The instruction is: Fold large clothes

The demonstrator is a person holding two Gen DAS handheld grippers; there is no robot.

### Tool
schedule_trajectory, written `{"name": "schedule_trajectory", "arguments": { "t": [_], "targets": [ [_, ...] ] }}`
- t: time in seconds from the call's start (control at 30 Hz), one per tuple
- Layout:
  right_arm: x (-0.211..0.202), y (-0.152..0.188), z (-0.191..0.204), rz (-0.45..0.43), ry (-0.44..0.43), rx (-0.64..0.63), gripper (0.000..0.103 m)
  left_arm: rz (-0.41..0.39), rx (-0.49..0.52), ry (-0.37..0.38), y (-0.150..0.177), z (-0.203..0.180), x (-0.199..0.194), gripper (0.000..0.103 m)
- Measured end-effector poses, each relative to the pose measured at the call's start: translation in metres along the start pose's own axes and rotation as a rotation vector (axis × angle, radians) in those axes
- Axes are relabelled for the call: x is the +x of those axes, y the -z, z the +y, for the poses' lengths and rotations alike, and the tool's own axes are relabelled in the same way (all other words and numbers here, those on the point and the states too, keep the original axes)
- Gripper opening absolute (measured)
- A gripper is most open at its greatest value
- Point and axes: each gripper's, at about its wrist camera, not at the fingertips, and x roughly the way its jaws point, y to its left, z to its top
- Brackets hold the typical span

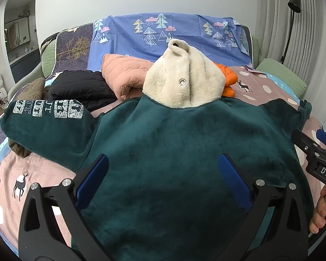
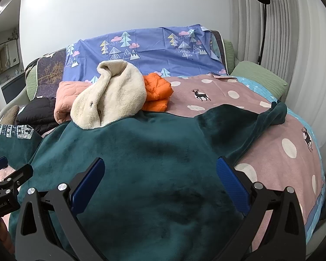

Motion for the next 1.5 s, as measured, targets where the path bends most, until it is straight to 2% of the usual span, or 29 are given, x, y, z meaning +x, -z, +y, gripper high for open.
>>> {"name": "schedule_trajectory", "arguments": {
  "t": [1.0,1.5],
  "targets": [
    [-0.0021,-0.0013,0.0031,-0.003,0.002,-0.009,0.102,-0.002,0.002,0.002,-0.0028,-0.0016,0.0001,0.101],
    [-0.0020,-0.0023,0.0026,0.002,0.004,-0.009,0.102,0.001,-0.016,0.038,-0.0021,-0.0006,0.0005,0.101]
  ]
}}
